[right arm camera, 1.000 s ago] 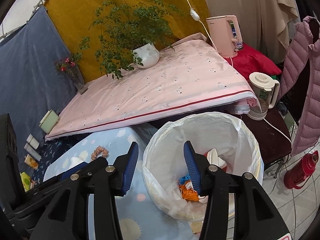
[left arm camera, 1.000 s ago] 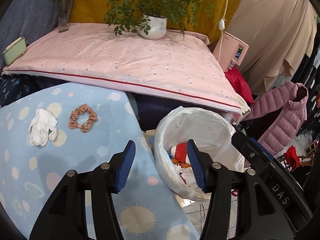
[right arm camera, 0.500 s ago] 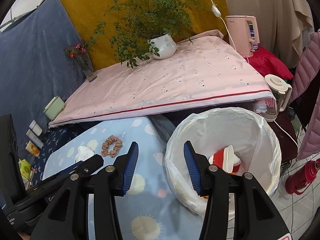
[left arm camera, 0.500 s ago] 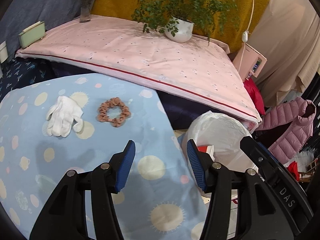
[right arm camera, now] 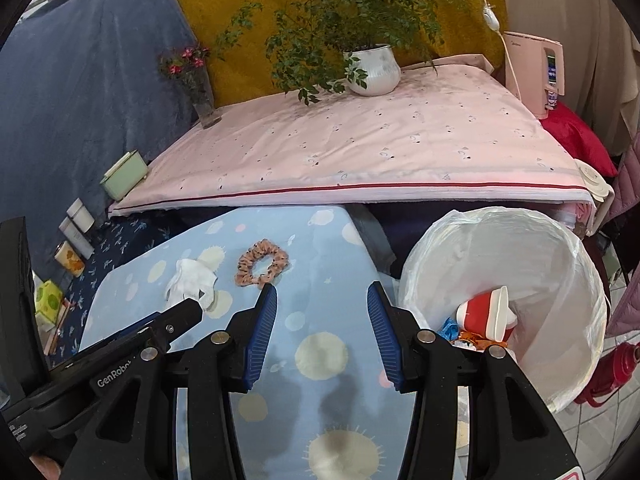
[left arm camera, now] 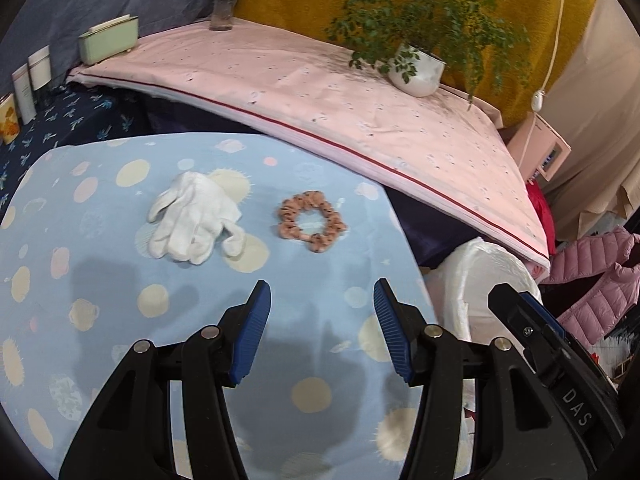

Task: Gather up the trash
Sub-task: 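Move both open tools back over the last white glove and pink scrunchie, then grasp the white glove with the left tool while the right tool grasps the pink scrunchie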

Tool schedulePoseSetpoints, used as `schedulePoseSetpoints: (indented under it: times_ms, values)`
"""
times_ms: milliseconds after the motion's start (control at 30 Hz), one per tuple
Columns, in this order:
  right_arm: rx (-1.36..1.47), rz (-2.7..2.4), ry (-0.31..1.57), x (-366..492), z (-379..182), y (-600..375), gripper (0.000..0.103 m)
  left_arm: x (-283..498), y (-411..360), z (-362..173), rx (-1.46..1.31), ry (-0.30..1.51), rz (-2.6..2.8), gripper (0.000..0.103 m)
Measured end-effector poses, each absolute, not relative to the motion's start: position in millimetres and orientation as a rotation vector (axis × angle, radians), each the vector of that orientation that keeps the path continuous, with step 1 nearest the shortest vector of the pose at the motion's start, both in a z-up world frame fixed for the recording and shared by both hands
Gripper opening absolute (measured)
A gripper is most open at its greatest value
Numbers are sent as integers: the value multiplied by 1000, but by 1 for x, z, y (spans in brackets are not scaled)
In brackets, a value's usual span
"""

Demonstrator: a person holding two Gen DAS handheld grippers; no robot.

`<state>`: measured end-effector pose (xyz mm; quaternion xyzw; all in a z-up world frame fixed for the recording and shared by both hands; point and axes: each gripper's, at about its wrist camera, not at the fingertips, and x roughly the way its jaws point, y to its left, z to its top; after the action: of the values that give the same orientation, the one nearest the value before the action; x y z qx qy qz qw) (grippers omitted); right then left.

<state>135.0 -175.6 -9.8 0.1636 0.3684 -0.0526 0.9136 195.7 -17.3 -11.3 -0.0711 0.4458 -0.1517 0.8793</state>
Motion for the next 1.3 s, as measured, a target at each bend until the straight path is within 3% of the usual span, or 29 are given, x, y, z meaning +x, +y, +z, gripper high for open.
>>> schedulePoseSetpoints:
  times_ms: [633, 733, 867, 1000, 1300]
  values:
    - [169, -72, 915, 219, -59, -107, 52, 260, 80, -56, -133, 978, -87, 52]
    - [133, -77, 938, 237, -68, -100, 52, 271, 83, -60, -131, 985, -72, 63]
    - [96, -87, 948, 259, -79, -96, 56, 286, 76, -64, -104, 989, -81, 67]
    - [82, -105, 959, 277, -90, -96, 57, 299, 66, -69, -83, 981, -80, 80]
    - [110, -140, 1015, 300, -121, -106, 58, 321, 51, -93, -65, 1027, -82, 83]
